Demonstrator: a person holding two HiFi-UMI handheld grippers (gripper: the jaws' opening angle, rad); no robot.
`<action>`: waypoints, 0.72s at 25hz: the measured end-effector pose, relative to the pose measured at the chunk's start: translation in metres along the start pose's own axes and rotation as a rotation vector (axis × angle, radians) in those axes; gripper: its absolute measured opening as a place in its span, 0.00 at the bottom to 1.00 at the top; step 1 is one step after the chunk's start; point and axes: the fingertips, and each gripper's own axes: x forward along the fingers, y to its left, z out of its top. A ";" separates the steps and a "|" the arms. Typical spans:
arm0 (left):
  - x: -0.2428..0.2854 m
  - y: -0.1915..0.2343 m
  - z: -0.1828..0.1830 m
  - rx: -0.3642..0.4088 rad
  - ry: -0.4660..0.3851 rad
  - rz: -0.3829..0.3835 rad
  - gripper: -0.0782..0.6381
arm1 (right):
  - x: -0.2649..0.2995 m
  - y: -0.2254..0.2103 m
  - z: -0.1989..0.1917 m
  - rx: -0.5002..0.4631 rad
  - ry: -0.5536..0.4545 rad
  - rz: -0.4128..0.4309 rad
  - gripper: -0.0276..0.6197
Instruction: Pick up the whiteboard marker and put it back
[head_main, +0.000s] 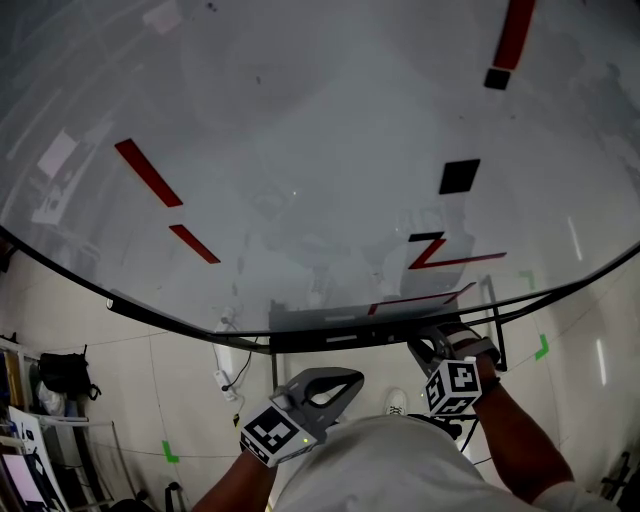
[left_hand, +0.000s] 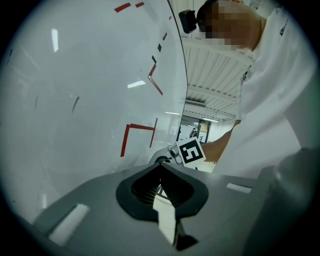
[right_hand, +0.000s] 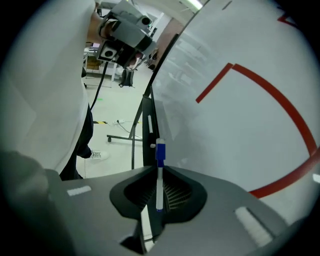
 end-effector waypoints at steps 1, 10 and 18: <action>0.000 0.000 -0.001 -0.002 0.000 0.002 0.13 | 0.001 0.002 0.000 -0.010 0.008 0.005 0.09; 0.001 -0.002 0.000 -0.004 0.003 -0.004 0.13 | 0.023 0.011 -0.019 -0.093 0.140 0.024 0.09; 0.000 -0.002 0.005 0.000 0.001 0.007 0.13 | 0.036 0.008 -0.027 -0.118 0.172 0.034 0.09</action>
